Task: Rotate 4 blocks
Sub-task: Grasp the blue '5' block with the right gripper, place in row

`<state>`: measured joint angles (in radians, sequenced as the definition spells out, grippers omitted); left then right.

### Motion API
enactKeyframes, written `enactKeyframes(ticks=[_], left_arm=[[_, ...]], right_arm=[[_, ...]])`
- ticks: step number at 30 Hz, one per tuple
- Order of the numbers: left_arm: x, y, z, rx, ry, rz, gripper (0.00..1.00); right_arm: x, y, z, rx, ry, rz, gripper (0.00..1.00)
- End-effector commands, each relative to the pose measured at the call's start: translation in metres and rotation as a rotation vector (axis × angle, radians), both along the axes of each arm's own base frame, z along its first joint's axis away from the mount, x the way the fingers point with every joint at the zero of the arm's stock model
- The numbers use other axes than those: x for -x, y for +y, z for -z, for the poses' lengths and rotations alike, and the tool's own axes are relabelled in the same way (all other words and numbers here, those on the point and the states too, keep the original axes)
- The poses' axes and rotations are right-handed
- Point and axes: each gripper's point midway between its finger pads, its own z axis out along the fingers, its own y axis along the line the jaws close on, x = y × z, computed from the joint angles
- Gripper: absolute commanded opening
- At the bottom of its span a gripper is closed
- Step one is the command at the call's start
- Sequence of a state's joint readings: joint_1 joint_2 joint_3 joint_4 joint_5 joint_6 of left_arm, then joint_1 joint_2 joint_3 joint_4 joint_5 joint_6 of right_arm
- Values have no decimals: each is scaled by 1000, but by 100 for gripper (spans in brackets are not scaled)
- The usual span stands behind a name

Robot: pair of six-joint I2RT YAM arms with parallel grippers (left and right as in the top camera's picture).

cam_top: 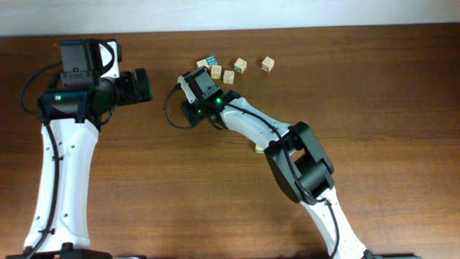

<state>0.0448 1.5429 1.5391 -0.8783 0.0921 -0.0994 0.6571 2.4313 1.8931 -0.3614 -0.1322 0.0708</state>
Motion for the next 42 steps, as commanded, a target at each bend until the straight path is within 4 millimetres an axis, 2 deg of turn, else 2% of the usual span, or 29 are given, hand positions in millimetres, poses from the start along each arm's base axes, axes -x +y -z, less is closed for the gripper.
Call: enactKeyframes(ticks=[1, 4, 7, 9, 10, 11, 13, 15, 16, 20, 22, 27, 32, 35, 40, 42], left_arm=[[-1, 0, -7, 2, -17, -11, 99], [-1, 0, -7, 2, -17, -11, 99], [-1, 0, -7, 1, -17, -11, 99], [-1, 0, -7, 2, -17, -11, 99], [-1, 0, -7, 2, -17, -11, 99], [-1, 0, -7, 2, -17, -11, 99], [-1, 0, -7, 2, -17, -12, 99], [-1, 0, -7, 2, -17, -11, 99], [-1, 0, -7, 2, -17, -12, 99], [-1, 0, -7, 2, -17, -12, 99], [-1, 0, -7, 2, -17, -11, 99], [-1, 0, -7, 1, -17, -11, 99], [-1, 0, -7, 1, -17, -11, 99], [-1, 0, -7, 2, -17, -12, 99], [-1, 0, -7, 2, -17, -11, 99], [-1, 0, -7, 1, -17, -11, 99]], right_arm=[[0, 5, 2, 6, -11, -5, 31], [1, 5, -13, 3, -15, -5, 29], [12, -5, -55, -17, 26, 47, 29], [34, -22, -84, -13, 113, 118, 28], [51, -36, -96, 9, 182, 162, 28], [68, -49, -98, 47, 252, 198, 26], [101, -82, -78, 162, 427, 318, 24], [109, -106, -61, 254, 455, 428, 24], [115, -116, -46, 284, 475, 486, 24], [114, -125, -12, 286, 462, 559, 22], [114, -138, -3, 318, 439, 623, 21], [110, -151, 3, 322, 447, 679, 21], [118, -150, 6, 329, 486, 668, 22], [123, -151, 5, 339, 508, 663, 34], [122, -150, -2, 342, 508, 652, 44], [115, -145, -10, 333, 482, 609, 45]])
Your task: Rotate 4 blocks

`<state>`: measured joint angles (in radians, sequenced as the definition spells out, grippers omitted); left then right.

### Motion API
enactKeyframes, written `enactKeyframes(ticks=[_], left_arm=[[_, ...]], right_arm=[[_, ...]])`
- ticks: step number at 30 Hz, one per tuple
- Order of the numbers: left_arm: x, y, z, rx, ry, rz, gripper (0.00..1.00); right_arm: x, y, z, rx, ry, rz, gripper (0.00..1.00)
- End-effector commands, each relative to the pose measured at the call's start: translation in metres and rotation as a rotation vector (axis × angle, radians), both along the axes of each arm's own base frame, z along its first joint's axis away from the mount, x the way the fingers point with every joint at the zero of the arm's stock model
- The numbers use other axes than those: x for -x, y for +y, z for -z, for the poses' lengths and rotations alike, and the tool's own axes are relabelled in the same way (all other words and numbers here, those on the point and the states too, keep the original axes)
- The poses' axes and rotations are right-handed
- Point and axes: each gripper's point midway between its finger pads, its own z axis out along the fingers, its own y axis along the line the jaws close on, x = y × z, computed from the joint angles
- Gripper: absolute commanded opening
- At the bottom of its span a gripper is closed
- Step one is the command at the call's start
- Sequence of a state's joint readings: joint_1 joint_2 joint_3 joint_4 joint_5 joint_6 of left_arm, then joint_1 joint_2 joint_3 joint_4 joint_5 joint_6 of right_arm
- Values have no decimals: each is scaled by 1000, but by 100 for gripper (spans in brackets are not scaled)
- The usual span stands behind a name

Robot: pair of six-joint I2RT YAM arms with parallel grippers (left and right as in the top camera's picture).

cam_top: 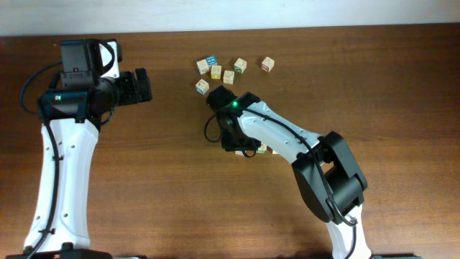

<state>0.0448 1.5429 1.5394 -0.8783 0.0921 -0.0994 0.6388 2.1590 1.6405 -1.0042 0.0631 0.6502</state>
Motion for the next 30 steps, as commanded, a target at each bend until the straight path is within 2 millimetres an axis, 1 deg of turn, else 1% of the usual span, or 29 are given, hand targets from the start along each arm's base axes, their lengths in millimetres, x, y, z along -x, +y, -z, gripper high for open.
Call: enactKeyframes(ticks=[1, 2, 3, 4, 5, 6, 8, 9, 10, 12, 13, 15, 16, 17, 18, 19, 21, 23, 26, 29, 30], left_arm=[[-1, 0, -7, 2, -17, -11, 99], [-1, 0, -7, 2, -17, -11, 99], [-1, 0, -7, 2, -17, -12, 99], [-1, 0, -7, 2, -17, -11, 99], [-1, 0, -7, 2, -17, -11, 99], [-1, 0, -7, 1, -17, -11, 99], [-1, 0, -7, 2, -17, -11, 99], [-1, 0, -7, 2, -17, -11, 99], [-1, 0, -7, 2, -17, -11, 99], [-1, 0, -7, 2, -17, -11, 99], [-1, 0, -7, 2, -17, -11, 99], [-1, 0, -7, 2, -17, -12, 99], [-1, 0, -7, 2, -17, -11, 99], [-1, 0, -7, 2, -17, -11, 99], [-1, 0, -7, 1, -17, -11, 99], [-1, 0, -7, 1, -17, -11, 99], [-1, 0, -7, 1, -17, -11, 99], [-1, 0, -7, 2, -17, -11, 99], [-1, 0, -7, 2, -17, -11, 99], [-1, 0, -7, 2, -17, -11, 99], [-1, 0, -7, 1, -17, -11, 99]], right_arm=[[-23, 7, -26, -33, -57, -51, 45], [-33, 8, -40, -45, -79, -62, 45], [-49, 11, -60, -72, -126, -91, 48], [-63, 15, -76, -95, -177, -111, 53], [-79, 19, -88, -121, -236, -136, 55], [-100, 26, -103, -156, -325, -165, 56], [-129, 30, -115, -200, -435, -156, 58], [-138, 31, -120, -223, -471, -138, 58], [-147, 36, -127, -253, -513, -137, 57], [-157, 45, -142, -298, -565, -147, 58], [-159, 46, -155, -303, -580, -152, 58], [-165, 49, -195, -322, -643, -170, 58], [-168, 51, -207, -336, -669, -169, 58], [-171, 54, -215, -350, -693, -166, 58], [-172, 56, -216, -363, -698, -149, 58], [-174, 60, -209, -374, -688, -125, 58], [-180, 69, -185, -389, -656, -80, 58], [-188, 81, -156, -410, -632, -19, 59], [-191, 93, -111, -412, -574, 32, 59], [-190, 103, -95, -418, -559, 38, 60], [-188, 105, -93, -418, -556, 34, 60]])
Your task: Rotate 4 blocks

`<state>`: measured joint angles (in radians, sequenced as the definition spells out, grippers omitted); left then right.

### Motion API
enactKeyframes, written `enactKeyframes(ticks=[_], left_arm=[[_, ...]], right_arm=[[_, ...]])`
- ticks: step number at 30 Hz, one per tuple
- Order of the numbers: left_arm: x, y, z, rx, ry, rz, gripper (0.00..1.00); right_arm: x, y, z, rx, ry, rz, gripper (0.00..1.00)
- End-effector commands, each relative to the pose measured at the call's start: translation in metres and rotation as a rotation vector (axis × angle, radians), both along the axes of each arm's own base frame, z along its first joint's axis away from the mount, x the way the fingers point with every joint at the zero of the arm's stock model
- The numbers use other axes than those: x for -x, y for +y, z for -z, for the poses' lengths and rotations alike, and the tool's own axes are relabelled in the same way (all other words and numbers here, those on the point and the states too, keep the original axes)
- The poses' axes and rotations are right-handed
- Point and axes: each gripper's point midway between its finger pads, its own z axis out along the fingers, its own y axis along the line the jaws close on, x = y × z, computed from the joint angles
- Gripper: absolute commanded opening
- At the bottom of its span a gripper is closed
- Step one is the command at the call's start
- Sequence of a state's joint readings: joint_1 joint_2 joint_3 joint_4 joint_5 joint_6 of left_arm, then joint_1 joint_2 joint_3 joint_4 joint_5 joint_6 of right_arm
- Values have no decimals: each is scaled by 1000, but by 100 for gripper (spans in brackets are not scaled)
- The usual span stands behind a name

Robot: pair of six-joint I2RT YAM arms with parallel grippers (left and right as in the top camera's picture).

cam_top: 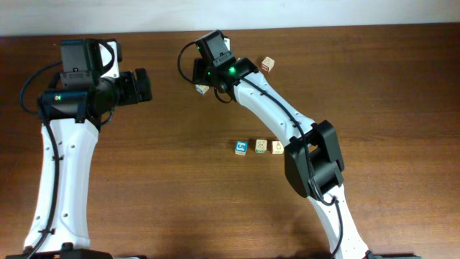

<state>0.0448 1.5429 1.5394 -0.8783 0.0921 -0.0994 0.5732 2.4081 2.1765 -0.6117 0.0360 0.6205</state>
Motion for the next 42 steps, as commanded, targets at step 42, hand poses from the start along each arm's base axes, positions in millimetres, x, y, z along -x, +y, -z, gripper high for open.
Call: enactKeyframes(ticks=[42], left_arm=[[-1, 0, -7, 1, -17, -11, 99]], right_arm=[[-8, 2, 101, 126, 10, 73, 52]])
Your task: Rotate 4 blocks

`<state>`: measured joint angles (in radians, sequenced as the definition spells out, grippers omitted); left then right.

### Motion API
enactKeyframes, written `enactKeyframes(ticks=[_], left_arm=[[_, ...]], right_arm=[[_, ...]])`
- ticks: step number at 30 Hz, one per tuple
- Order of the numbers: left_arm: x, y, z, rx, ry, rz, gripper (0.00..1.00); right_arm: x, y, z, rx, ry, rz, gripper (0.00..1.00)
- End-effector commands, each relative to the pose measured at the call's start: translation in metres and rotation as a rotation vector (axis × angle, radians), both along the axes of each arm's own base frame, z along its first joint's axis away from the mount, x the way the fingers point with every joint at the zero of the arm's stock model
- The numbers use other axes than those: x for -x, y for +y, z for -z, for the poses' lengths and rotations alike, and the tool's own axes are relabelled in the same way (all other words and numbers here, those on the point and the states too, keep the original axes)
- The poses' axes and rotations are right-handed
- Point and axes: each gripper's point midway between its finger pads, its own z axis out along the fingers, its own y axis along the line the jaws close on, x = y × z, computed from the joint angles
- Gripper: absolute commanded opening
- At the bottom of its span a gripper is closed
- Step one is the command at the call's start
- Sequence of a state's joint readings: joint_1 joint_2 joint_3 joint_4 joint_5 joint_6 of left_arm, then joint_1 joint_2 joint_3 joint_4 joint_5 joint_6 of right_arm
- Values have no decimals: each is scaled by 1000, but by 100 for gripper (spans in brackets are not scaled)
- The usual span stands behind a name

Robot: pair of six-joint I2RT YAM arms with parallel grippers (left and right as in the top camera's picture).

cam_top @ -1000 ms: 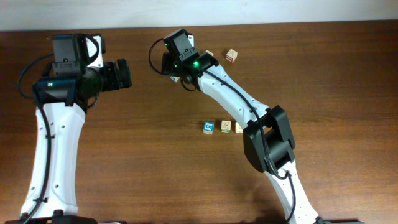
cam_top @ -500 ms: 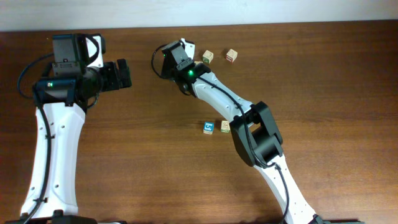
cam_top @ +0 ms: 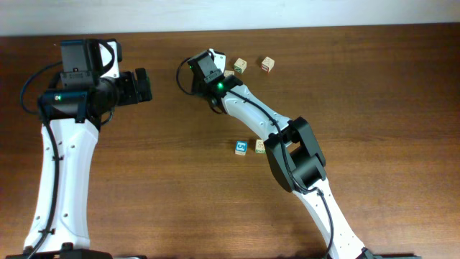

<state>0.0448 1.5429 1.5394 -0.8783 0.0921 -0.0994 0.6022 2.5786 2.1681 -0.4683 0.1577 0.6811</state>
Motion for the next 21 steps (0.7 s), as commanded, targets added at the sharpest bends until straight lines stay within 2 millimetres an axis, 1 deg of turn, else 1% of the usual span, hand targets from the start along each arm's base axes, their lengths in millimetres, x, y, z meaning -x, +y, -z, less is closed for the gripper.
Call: enactKeyframes(ticks=[1, 4, 6, 8, 9, 10, 13, 16, 18, 19, 21], left_arm=[[-1, 0, -7, 1, -17, -11, 99], [-1, 0, -7, 2, -17, -11, 99], [-1, 0, -7, 2, -17, -11, 99], [-1, 0, -7, 1, -17, -11, 99], [-1, 0, -7, 1, -17, -11, 99], [-1, 0, -7, 2, -17, -11, 99], [-1, 0, -7, 2, -17, -11, 99], [-1, 0, -7, 2, -17, -11, 99], [-1, 0, -7, 1, -17, -11, 99], [-1, 0, -7, 2, -17, -11, 99], [-1, 0, -7, 2, -17, -11, 99]], right_arm=[[8, -6, 18, 100, 17, -60, 51], [9, -7, 19, 116, 21, -75, 51], [3, -3, 13, 141, -29, -132, 51], [1, 1, 11, 158, -53, -183, 50], [1, 1, 11, 173, -59, -201, 47], [1, 1, 11, 185, -63, -216, 40], [2, 0, 11, 187, -58, -216, 27], [6, -2, 6, 199, -35, -218, 26], [9, -5, -5, 209, -19, -220, 26], [13, -7, -20, 212, -12, -221, 27], [30, -12, -65, 203, 22, -242, 27]])
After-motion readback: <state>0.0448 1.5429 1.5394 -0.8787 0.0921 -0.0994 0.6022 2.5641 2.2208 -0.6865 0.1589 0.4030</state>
